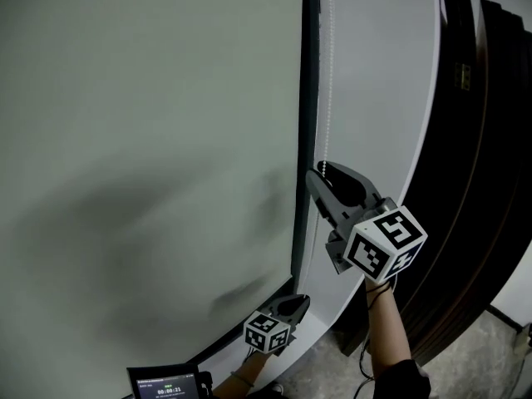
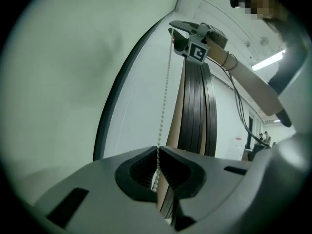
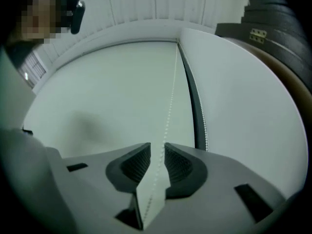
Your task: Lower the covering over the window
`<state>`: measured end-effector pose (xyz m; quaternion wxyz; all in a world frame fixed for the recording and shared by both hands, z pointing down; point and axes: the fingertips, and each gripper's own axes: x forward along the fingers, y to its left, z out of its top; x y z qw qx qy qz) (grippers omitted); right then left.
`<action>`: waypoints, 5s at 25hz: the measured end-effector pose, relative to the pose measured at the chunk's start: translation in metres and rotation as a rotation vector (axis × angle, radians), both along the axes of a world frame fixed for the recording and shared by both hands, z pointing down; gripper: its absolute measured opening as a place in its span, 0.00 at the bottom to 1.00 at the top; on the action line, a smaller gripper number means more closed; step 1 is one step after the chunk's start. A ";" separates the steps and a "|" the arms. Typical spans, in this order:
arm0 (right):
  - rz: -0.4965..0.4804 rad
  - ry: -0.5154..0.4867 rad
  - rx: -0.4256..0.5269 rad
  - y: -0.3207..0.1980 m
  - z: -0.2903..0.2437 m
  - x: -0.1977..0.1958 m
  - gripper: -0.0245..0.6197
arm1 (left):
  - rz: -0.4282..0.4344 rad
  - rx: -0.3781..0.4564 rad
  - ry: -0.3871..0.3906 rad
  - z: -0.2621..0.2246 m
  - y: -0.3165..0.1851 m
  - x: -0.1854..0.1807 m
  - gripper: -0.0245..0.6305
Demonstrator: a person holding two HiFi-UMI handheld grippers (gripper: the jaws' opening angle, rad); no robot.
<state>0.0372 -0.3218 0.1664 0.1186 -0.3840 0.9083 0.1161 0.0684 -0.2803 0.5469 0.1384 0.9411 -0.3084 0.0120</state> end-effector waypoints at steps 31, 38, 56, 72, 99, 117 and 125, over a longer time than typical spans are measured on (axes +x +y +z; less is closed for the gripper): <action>0.183 0.157 -0.810 0.027 0.487 0.001 0.07 | -0.102 -0.008 0.025 -0.001 0.007 -0.061 0.06; 0.183 0.137 -0.822 0.037 0.486 0.010 0.07 | -0.106 -0.012 0.051 -0.008 0.025 -0.058 0.06; 0.070 -0.030 -0.739 0.147 0.416 0.004 0.15 | -0.172 -0.036 0.083 -0.008 0.113 -0.065 0.06; 0.009 -0.076 -0.702 0.244 0.387 -0.017 0.15 | -0.254 -0.006 0.112 -0.021 0.207 -0.097 0.06; 0.213 -0.160 -0.730 0.446 0.385 -0.124 0.14 | -0.028 -0.041 0.167 -0.017 0.402 -0.192 0.06; 0.252 -0.127 -0.677 0.523 0.361 -0.045 0.12 | -0.028 -0.027 0.143 -0.033 0.487 -0.117 0.06; 0.222 -0.120 -0.671 0.547 0.357 -0.033 0.11 | -0.053 -0.018 0.143 -0.037 0.508 -0.104 0.06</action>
